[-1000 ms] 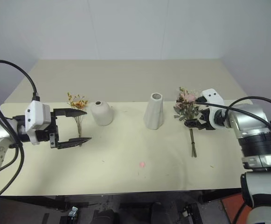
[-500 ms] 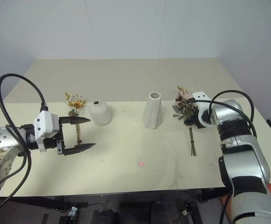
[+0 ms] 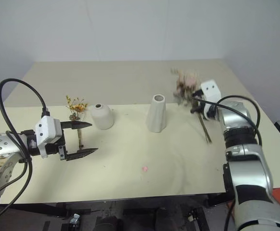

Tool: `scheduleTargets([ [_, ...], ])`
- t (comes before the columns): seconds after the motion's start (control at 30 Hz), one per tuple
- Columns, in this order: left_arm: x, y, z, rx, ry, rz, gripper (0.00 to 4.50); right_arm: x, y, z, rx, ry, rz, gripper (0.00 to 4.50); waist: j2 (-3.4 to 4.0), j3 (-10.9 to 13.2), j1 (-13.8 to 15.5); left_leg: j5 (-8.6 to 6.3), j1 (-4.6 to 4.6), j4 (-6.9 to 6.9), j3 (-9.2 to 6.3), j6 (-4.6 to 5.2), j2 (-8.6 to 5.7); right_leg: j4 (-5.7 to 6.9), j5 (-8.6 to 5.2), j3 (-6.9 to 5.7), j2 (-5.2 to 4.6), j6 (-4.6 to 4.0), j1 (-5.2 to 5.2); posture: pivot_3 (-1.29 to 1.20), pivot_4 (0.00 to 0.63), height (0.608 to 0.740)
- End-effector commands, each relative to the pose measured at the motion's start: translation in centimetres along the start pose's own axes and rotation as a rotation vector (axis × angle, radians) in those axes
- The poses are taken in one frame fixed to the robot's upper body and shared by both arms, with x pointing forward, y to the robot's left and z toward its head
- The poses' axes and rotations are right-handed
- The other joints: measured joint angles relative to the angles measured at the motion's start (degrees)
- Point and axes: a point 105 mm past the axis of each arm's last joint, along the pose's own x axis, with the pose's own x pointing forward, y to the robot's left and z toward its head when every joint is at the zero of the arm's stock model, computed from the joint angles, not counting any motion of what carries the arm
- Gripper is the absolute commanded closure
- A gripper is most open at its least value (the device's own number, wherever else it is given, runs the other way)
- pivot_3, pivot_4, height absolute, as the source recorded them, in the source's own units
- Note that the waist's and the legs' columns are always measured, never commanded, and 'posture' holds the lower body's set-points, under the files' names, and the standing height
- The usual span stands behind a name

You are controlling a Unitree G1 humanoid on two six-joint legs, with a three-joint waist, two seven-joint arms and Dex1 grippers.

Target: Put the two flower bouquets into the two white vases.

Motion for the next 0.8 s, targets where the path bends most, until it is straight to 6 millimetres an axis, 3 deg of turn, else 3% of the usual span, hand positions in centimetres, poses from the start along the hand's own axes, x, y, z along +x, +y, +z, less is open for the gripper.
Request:
scheduleTargets([
  [0.03,-0.5,0.7,1.1,0.055,-0.025,0.037,0.00,-2.7,-4.0,8.9,0.031,-0.472,-0.281,4.33,0.00,0.00,-0.15,0.01,0.00,-0.02,0.00,-0.02,0.00,-0.01,0.00,0.00,0.00,0.00,0.00,0.00,0.150,0.740],
  [0.13,-0.5,0.8,1.2,0.055,-0.027,0.038,0.00,-3.4,-4.5,10.5,0.223,-0.577,-0.301,4.33,-0.01,-0.01,-0.17,0.02,-0.01,0.01,-0.01,-0.04,0.00,-0.03,0.00,0.01,-0.02,0.00,0.02,0.00,0.150,0.740],
  [0.27,-0.5,1.3,1.5,0.052,-0.038,0.056,0.00,-6.0,-1.8,13.3,0.380,-0.860,-0.027,4.33,-0.01,-0.01,-0.24,0.01,0.09,-0.01,-0.01,-0.02,0.03,-0.02,0.00,0.01,0.00,0.00,0.09,0.00,0.150,0.740],
  [0.33,-0.6,1.4,1.5,0.053,-0.029,0.057,0.00,-6.8,-0.8,14.2,0.443,-0.912,0.033,4.33,-0.01,-0.01,-0.52,0.01,0.11,-0.01,-0.02,-0.02,0.04,0.02,0.00,0.02,0.01,0.00,0.10,0.00,0.150,0.740],
  [0.57,-1.0,1.2,1.3,0.050,-0.013,0.062,0.00,-7.8,3.2,14.7,0.491,-0.905,0.171,4.33,0.02,-0.03,-0.75,0.01,0.17,-0.04,0.00,-0.02,0.06,0.07,0.00,0.07,0.04,0.00,0.07,0.00,0.150,0.740],
  [0.8,-1.6,1.5,0.8,0.044,0.013,0.105,0.00,-8.3,5.1,14.2,0.568,-0.851,0.241,4.33,0.03,-0.03,-0.64,0.01,0.20,-0.02,0.02,-0.02,0.04,0.16,0.00,0.09,0.03,0.00,0.07,0.00,0.150,0.740],
])
